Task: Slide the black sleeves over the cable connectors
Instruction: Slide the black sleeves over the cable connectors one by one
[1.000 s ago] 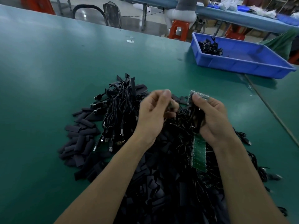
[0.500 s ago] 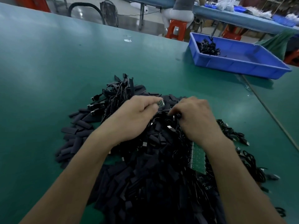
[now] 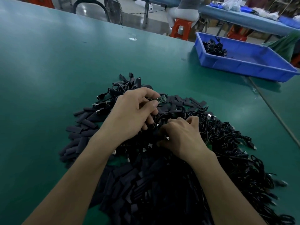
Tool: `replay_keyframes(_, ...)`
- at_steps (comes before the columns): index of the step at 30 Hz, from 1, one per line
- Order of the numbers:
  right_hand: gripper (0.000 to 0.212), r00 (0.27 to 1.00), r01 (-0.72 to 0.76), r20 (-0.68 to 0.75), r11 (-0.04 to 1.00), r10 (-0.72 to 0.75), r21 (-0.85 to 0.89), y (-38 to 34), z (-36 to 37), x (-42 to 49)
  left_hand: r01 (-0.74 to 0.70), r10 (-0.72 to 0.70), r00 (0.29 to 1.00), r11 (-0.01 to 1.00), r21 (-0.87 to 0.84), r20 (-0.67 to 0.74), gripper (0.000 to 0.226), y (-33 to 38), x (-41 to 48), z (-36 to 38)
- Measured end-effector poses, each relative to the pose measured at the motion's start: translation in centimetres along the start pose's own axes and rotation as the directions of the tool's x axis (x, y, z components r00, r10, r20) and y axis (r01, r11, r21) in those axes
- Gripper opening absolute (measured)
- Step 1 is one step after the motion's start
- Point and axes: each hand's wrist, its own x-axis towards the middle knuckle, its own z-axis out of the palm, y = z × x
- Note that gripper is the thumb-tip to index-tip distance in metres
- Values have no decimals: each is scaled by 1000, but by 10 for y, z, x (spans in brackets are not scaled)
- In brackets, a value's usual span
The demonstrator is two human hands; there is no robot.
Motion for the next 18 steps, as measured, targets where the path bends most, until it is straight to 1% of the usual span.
replay_keyframes(3, 11, 1000, 15, 6, 999, -15, 34, -3, 0, -1, 4, -4, 999, 1000, 13, -41, 19, -5, 1, 0)
replay_keyframes(5, 8, 1000, 10, 27, 999, -12, 48, -5, 1, -1, 7, -5, 999, 999, 46, -44, 21, -8, 1, 0)
replay_keyframes(7, 3, 1000, 10, 3, 999, -10, 49, -6, 1, -2, 4, -2, 999, 998, 60, -34, 26, -10, 1, 1)
replay_keyframes(10, 11, 998, 9, -55, 995, -3, 100, -6, -1, -4, 14, -13, 999, 1000, 26, -31, 27, -11, 2, 0)
replay_keyframes(13, 26, 990, 31, -138, 974, 0, 223, -3, -3, -6, 16, -16, 999, 1000, -2, -43, 28, -10, 2, 1)
replay_keyframes(16, 30, 961, 60, -275, 962, 15, 265, 1, -5, -6, 4, -3, 999, 1000, 21, -42, 25, -9, 0, 1)
replay_keyframes(18, 29, 935, 54, -349, 943, 68, 328, 3, -8, -5, 2, -1, 999, 1000, 27, -47, 24, -9, 0, 1)
